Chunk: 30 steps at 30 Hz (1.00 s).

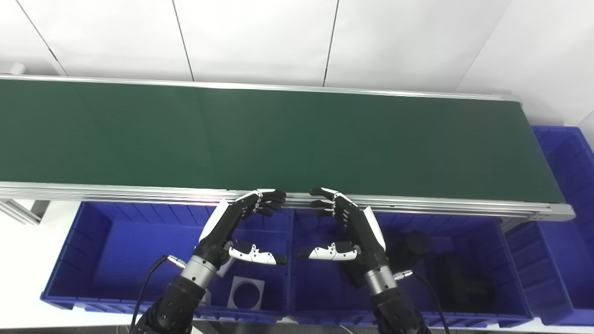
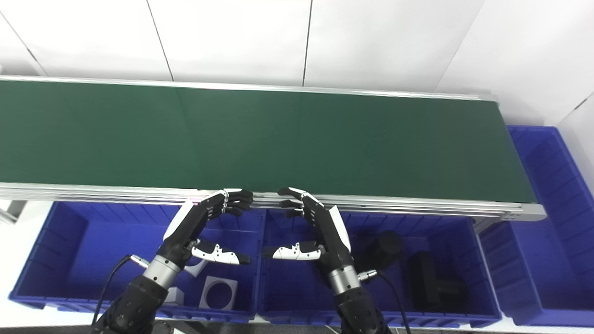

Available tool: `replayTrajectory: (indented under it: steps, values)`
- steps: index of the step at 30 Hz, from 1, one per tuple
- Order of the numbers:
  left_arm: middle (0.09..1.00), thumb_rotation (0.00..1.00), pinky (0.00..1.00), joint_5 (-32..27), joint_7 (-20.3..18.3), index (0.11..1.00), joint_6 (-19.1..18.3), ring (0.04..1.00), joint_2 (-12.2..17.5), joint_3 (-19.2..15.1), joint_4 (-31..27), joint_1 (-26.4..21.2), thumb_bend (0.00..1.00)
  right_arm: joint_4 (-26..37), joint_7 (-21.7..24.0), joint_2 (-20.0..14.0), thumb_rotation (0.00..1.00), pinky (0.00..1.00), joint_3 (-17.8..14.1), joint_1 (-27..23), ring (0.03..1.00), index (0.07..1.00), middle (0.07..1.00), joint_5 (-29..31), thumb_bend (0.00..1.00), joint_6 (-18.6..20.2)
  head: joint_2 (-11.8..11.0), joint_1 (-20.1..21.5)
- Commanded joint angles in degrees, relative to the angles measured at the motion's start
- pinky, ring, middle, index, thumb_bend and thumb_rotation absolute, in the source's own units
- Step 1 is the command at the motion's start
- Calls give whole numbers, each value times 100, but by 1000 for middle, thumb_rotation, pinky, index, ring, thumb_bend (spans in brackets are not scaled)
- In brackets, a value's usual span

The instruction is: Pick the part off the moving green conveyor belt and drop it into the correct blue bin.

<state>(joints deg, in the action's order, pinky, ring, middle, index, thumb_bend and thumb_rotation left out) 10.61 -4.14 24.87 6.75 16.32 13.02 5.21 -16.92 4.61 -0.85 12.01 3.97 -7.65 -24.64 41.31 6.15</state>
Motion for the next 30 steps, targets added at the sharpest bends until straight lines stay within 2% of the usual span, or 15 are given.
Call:
replayTrajectory:
  steps: [1,10,19,30]
  values:
    - [746,0,639,110,144,740,176,701,-63,-75,-261,-24,871,229,59,-8,58,639,14,-51,724,750,825,65,854,-122,8,-3]
    - [753,0,634,87,30,754,-262,699,-140,-218,-870,203,872,334,243,-60,76,648,23,13,740,755,829,199,853,-62,39,-39]
    - [752,0,615,236,84,743,167,698,-95,-221,-370,-36,866,241,394,-60,70,655,20,-2,748,762,832,300,859,-63,43,-77]
    - [753,0,619,253,109,737,200,703,-42,-163,-225,-121,873,131,373,-30,94,663,8,-21,736,763,802,334,860,-121,34,-21]
